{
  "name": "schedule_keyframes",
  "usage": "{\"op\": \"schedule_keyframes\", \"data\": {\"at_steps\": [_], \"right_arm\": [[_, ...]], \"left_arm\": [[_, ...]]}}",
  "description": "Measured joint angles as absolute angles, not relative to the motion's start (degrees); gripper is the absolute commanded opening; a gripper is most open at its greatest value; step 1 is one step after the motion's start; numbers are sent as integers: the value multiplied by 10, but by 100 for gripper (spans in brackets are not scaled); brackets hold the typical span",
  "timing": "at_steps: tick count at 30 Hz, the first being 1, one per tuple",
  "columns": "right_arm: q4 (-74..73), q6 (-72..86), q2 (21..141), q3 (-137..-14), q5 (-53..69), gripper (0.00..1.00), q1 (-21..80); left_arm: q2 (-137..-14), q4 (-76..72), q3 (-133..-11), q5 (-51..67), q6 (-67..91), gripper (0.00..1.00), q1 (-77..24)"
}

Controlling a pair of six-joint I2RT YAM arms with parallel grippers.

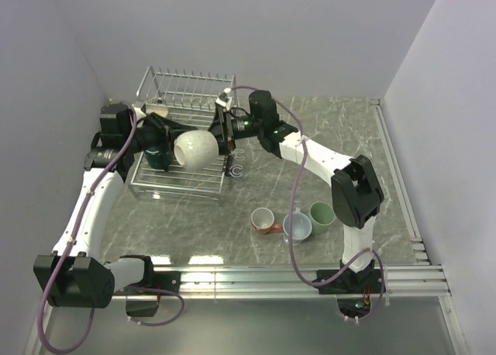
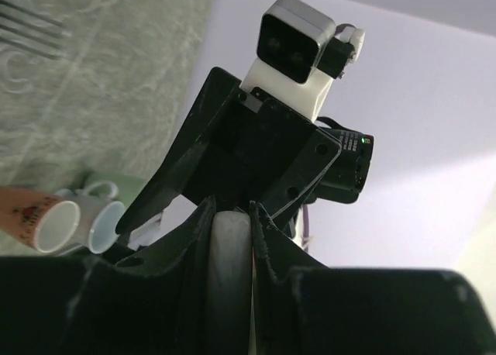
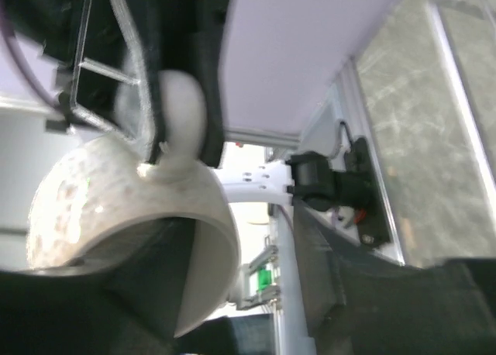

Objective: Load the cups into the dish rack

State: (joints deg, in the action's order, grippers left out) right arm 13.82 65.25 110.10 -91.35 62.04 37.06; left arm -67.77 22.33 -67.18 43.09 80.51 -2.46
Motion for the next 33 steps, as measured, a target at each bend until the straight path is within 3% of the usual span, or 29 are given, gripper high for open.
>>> {"op": "schedule_keyframes", "data": {"at_steps": [11, 23, 33], "right_arm": [[180, 705, 1136, -816, 603, 68, 365], [-81, 573, 1135, -764, 462, 66, 254], [-168, 519, 1095, -712, 428, 64, 214]], "left_arm": [[-672, 251, -589, 365, 759, 0, -25], [-717, 312, -597, 299, 701, 0, -29], [-822, 365, -689, 187, 676, 0, -33]]}}
